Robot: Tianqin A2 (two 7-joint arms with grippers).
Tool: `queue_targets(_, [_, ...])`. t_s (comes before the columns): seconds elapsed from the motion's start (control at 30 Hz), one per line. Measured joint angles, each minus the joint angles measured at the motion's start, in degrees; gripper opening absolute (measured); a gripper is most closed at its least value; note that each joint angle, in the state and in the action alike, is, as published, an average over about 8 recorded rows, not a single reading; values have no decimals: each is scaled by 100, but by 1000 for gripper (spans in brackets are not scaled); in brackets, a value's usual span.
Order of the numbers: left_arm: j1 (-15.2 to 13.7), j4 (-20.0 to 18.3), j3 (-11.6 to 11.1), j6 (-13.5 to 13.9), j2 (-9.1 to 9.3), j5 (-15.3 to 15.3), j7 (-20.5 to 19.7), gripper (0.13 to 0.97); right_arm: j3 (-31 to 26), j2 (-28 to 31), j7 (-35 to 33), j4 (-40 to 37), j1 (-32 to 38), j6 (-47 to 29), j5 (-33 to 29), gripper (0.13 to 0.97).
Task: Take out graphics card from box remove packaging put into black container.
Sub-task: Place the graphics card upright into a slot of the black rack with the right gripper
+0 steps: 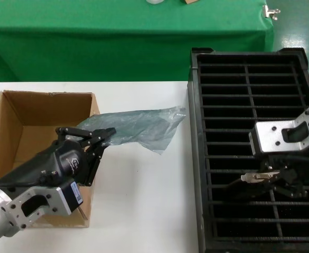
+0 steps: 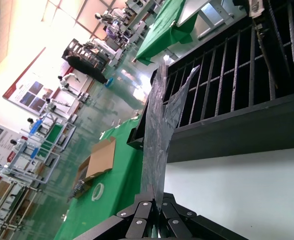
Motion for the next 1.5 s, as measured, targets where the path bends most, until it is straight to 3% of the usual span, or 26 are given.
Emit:
queue_targets(0.3, [0,0,0,0,0,0,0,139,0,-156,-212,-252,5,0,42,189])
queue_targets(0.73, [0,0,0,0,0,0,0,139,0,-78,-54,-24,11,0,329,189])
queue_targets(1.5, [0,0,0,0,0,0,0,139,0,-138,-589,-487,98,0,8,189])
